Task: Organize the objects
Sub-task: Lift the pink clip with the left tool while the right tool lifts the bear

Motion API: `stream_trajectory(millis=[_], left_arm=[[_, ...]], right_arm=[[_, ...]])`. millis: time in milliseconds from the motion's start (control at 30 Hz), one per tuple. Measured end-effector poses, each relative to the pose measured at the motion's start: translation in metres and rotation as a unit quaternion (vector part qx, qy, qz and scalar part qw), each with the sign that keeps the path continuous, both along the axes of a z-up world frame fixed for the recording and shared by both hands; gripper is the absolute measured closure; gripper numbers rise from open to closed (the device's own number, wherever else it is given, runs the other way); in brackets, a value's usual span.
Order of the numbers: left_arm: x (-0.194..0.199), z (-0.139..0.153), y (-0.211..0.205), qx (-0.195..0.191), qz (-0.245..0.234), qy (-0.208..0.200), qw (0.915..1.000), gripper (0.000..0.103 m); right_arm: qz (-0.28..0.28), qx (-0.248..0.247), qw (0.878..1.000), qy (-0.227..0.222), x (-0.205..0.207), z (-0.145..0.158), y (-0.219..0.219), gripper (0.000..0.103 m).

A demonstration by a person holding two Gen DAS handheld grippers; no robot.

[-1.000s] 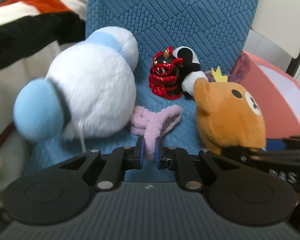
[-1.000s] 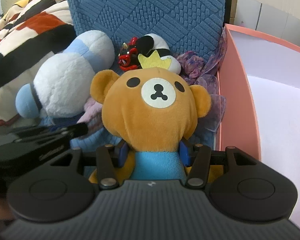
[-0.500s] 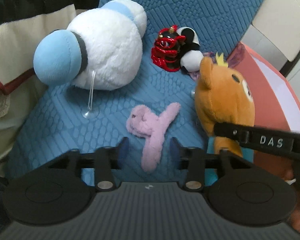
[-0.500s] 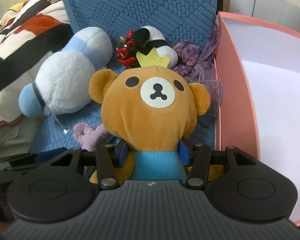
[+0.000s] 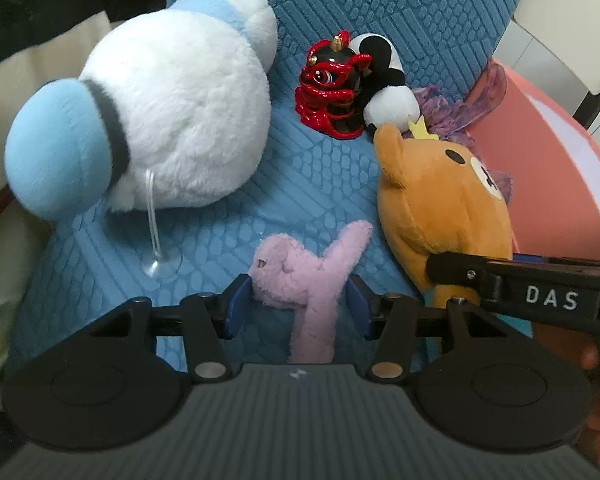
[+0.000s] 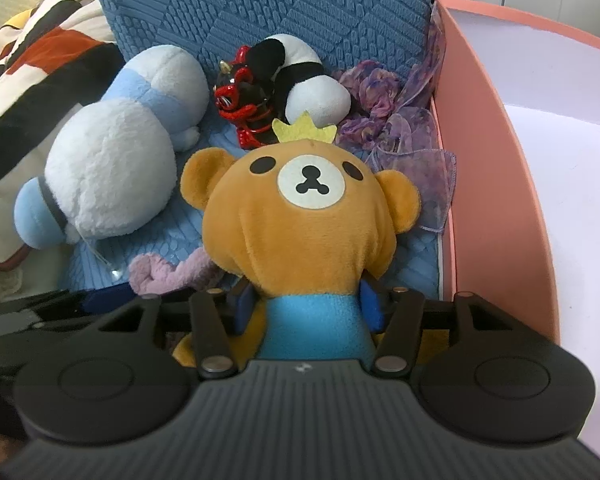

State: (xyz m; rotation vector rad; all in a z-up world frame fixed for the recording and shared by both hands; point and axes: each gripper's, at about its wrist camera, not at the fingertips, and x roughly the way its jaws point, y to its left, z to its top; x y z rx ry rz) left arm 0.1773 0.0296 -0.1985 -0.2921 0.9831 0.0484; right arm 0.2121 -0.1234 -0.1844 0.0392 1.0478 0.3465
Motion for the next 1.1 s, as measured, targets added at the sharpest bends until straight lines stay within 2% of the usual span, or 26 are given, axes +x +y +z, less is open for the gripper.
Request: stream_trajectory(millis=[333,733,867,1100], left_arm=[[0.005,-0.004,-0.002,0.013,0.008,-0.013,0.9998,0.048],[-0.007,0.012,0.011,-0.033,0.039,-0.036,0.9980,0.050],[-0.013,0.020,0.019,-0.062,0.053,-0.039,0.9959,0.050],[-0.028,0.050,0.025,-0.076,0.057,-0.048,0.9943,0.050]], right_arm=[[0.004,-0.001,1.000,-0.013,-0.002,-0.003,0.003,0.047],[0.009,-0.018,1.000,-0.019,-0.012,0.013,0.007,0.048],[0.013,-0.011,1.000,-0.006,-0.018,0.020,0.008,0.048],[0.035,0.001,0.999,0.000,-0.024,0.053,0.009,0.048]])
